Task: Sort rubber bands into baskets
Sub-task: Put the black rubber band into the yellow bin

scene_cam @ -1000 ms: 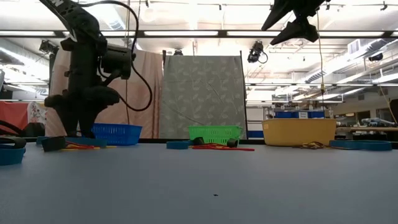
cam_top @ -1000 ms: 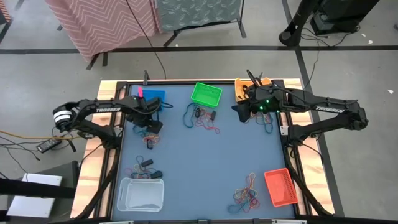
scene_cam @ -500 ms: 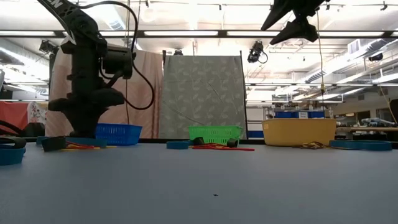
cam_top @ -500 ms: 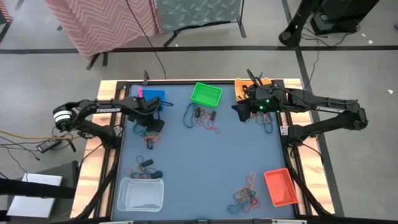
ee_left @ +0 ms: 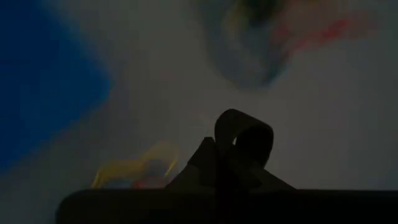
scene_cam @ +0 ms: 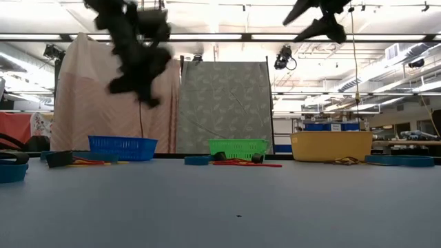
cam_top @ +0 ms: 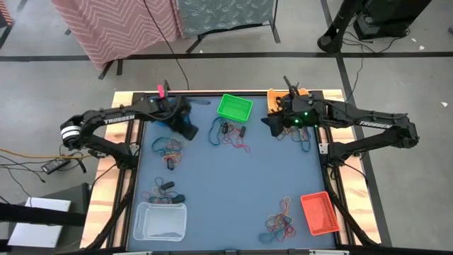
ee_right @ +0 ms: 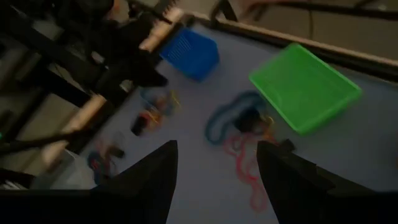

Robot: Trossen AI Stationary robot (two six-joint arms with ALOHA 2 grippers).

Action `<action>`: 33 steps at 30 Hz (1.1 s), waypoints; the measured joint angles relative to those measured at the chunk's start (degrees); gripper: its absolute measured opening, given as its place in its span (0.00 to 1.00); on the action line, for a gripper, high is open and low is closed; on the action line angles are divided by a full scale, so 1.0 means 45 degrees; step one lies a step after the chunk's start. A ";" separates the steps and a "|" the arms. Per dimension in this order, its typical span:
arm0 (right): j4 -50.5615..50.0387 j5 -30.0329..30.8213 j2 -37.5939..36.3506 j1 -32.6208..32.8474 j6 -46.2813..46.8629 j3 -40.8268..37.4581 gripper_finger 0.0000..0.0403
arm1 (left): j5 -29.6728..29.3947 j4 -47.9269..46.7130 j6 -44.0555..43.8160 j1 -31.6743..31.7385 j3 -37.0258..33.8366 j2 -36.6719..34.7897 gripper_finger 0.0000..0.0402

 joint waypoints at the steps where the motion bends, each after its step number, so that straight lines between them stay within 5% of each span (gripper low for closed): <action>1: 0.0326 0.0004 0.0000 0.0000 0.0000 0.0000 0.57 | -0.0022 0.0376 0.0286 -0.0041 0.0534 0.0185 0.01; 6: 0.2448 0.0013 0.0000 0.0000 -0.0257 0.0000 0.57 | -0.0247 0.1867 0.1555 0.0044 0.3036 0.2286 0.01; 12: 0.6124 0.0501 -0.0039 0.0000 -0.1381 -0.0005 0.57 | 0.0656 0.2469 0.2870 0.0072 0.6815 0.6572 0.00; 19: 0.9939 0.0833 -0.0044 -0.0004 -0.2729 -0.0005 0.57 | 0.1751 0.5034 0.2695 0.0072 1.1554 1.0978 0.00; 28: 1.0393 0.1453 -0.0034 -0.0005 -0.2739 -0.0005 0.57 | 0.1793 0.8759 0.0686 -0.0164 1.6105 1.5149 0.03; 33: 1.0388 0.1456 -0.0029 0.0029 -0.2669 -0.0005 0.57 | 0.1166 0.9712 0.0253 -0.0504 1.6703 1.6368 0.10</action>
